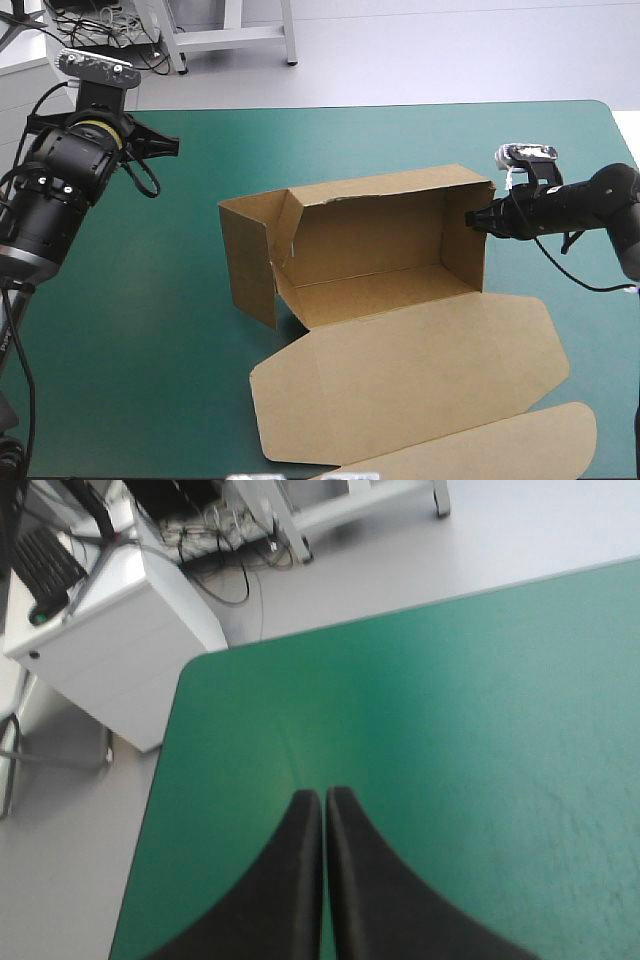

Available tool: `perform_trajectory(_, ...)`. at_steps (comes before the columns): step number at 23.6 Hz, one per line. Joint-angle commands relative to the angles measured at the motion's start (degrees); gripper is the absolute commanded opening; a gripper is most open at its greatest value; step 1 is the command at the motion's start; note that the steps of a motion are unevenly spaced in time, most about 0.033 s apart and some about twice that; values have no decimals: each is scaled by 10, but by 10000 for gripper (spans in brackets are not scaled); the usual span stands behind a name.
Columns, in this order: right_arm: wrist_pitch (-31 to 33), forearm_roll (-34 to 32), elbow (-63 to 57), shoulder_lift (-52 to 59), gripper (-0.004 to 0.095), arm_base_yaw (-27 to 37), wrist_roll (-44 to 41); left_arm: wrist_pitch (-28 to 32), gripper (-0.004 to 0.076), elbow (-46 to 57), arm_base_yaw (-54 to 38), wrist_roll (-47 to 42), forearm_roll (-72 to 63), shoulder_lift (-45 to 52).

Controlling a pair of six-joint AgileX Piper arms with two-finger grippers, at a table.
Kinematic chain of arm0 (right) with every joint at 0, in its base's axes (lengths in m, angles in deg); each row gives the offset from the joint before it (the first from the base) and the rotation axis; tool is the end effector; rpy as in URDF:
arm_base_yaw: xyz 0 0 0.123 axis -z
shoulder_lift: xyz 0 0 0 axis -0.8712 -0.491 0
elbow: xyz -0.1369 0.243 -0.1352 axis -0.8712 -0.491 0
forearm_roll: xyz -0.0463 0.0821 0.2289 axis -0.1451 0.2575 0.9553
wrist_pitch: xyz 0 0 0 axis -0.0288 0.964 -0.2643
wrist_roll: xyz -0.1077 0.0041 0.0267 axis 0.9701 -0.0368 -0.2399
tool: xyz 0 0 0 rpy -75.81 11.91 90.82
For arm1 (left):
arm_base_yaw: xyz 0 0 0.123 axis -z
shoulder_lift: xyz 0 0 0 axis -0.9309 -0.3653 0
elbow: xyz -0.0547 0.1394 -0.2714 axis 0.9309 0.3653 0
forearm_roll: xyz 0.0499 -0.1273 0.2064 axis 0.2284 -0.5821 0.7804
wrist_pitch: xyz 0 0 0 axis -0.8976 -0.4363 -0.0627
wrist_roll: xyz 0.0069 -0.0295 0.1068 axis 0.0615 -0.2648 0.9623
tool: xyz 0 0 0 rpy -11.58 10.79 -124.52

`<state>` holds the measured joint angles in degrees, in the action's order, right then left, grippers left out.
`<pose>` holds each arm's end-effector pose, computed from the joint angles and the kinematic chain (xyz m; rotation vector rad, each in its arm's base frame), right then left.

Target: Fold the box

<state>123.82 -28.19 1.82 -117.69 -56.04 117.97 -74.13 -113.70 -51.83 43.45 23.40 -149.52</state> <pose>0.3100 0.0286 0.3339 -0.2944 2.4879 0.5442 0.3094 -0.0492 0.4662 0.1313 2.0844 0.2660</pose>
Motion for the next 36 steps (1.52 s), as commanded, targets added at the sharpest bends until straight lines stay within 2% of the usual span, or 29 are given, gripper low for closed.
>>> perform_trajectory(1,32,6,17,-8,0,-2,-31,10,0,-3,-48,53,-71,20)
perform_trajectory(6,-4,5,18,-31,0,-10,-32,-8,0,17,-104,123,-160,20)
perform_trajectory(9,-46,2,18,-35,14,-25,-25,-19,0,22,-117,156,-186,20)
perform_trajectory(12,-101,-11,20,-35,129,-49,-25,-20,0,22,-120,156,-190,20)
perform_trajectory(16,-150,-27,34,-36,382,-77,-17,-20,0,23,-120,156,-190,20)
perform_trajectory(17,-163,-34,49,-36,475,-81,-17,-21,0,23,-120,156,-190,20)
perform_trajectory(18,-165,-32,59,-36,501,-81,-18,-22,0,23,-120,157,-190,20)
perform_trajectory(20,-153,-41,104,-36,514,-80,-42,-25,0,23,-120,164,-190,20)
perform_trajectory(22,-111,-80,169,-36,514,-80,-108,-32,0,23,-120,170,-190,20)
perform_trajectory(23,-71,-118,209,-36,514,-80,-144,-32,0,23,-120,170,-190,20)
perform_trajectory(26,2,-177,273,-36,512,-80,-169,-29,0,23,-120,170,-190,20)
perform_trajectory(30,17,-151,277,-48,512,-80,-182,-32,0,23,-120,169,-191,6)
perform_trajectory(33,11,-144,277,-94,512,-80,-206,-44,0,23,-120,168,-191,-16)
perform_trajectory(36,10,-108,277,-148,512,-80,-210,-52,0,23,-120,157,-193,-35)
